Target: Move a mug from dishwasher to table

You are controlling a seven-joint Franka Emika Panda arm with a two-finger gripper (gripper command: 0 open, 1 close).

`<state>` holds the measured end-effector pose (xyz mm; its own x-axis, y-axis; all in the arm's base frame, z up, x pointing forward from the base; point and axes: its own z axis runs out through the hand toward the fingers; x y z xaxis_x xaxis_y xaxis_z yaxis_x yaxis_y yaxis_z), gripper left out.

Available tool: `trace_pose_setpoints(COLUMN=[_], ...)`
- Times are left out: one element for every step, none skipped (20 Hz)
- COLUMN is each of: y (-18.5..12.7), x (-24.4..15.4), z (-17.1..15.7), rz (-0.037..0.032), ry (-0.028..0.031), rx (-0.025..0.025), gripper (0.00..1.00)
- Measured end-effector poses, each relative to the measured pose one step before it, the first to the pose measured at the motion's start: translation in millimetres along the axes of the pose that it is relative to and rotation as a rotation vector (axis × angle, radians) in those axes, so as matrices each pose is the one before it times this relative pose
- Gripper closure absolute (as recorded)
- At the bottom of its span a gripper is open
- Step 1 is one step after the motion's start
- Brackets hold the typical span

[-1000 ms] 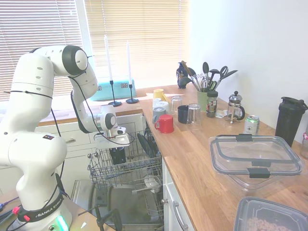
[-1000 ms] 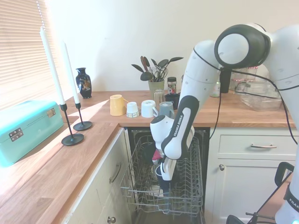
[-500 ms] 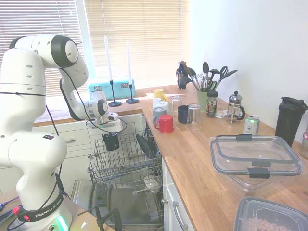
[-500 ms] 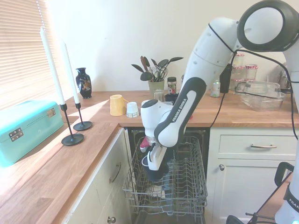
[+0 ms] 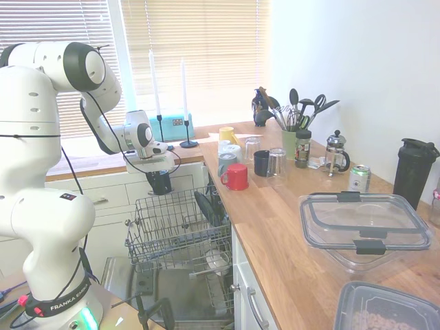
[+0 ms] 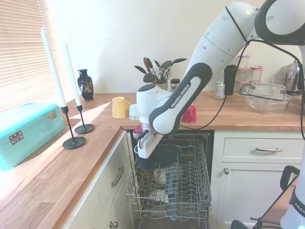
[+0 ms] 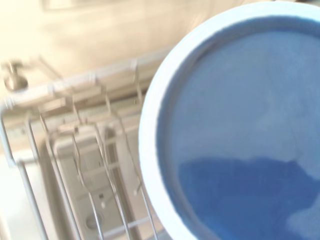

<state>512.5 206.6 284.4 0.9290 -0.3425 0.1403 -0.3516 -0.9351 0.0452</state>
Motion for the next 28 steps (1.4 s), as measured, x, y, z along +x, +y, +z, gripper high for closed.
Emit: trace_pose_setpoints(y=[0.86, 1.0, 1.35, 1.06, 1.34, 1.23, 0.63, 0.52, -0.28, -0.41, -0.31, -0.55, -0.89, -1.34, -1.37, -0.98, -0.98, -0.73, -0.21, 0.98, 1.73, 2.79, 3.36, 3.25, 2.48, 0.97, -0.55, -3.16], x=[4.93, 5.6, 6.07, 6.22, 7.43, 7.51, 7.55, 8.18, 7.39, 6.88, 6.88, 6.56, 6.36, 6.49, 5.33, 4.64, 4.47, 4.04, 4.03, 4.36, 5.05, 5.59, 5.46, 4.85, 2.99, 0.77, -1.42, -4.44], z=[-9.25, -9.35, -8.65, -9.12, -9.31, -9.27, -8.75, -8.1, -7.32, -6.85, -6.8, -7.27, -7.7, -6.77, -4.43, -1.81, 0.33, 2.13, 2.86, 2.93, 1.76, 1.25, 0.4, 0.03, 0.43, 0.63, 1.17, 2.36], rz=[0.01589, 0.01526, 0.01647, 0.01583, 0.01899, 0.0156, 0.01386, 0.01504, 0.01328, 0.01147, 0.01313, 0.01401, 0.01116, 0.00993, 0.00805, 0.00832, 0.01002, 0.0088, 0.00939, 0.01025, 0.01141, 0.01329, 0.01419, 0.01175, 0.00611, 0.0003, -0.00351, -0.00977], ry=[0.0029, 0.00422, 0.00346, 0.00306, 0.00323, 0.00392, 0.00554, 0.00458, 0.00364, 0.00268, 0.00129, -0.00285, -0.00122, 0.00048, -0.00011, -0.00206, -0.00292, -0.00283, -0.00402, -0.0046, -0.00332, -0.00301, -0.00263, -0.00144, -0.00132, -0.00163, -0.00276, -0.00356], rx=[0.00943, 0.00841, 0.00719, 0.0068, 0.00778, 0.00508, 0.00591, 0.00576, 0.00576, 0.00331, 0.00429, 0.00197, -0.00112, -0.00102, 0.00024, -0.00177, -0.00326, -0.00139, -0.00123, -0.00022, 0.00056, 0.0006, 0.00203, 0.00161, -0.00049, -0.00202, -0.00292, -0.00314], gripper=[1.0, 1.0, 1.0, 1.0, 1.0, 1.0, 1.0, 1.0, 1.0, 1.0, 1.0, 1.0, 1.0, 1.0, 1.0, 1.0, 1.0, 1.0, 1.0, 1.0, 1.0, 1.0, 1.0, 1.0, 1.0, 1.0, 1.0, 1.0])
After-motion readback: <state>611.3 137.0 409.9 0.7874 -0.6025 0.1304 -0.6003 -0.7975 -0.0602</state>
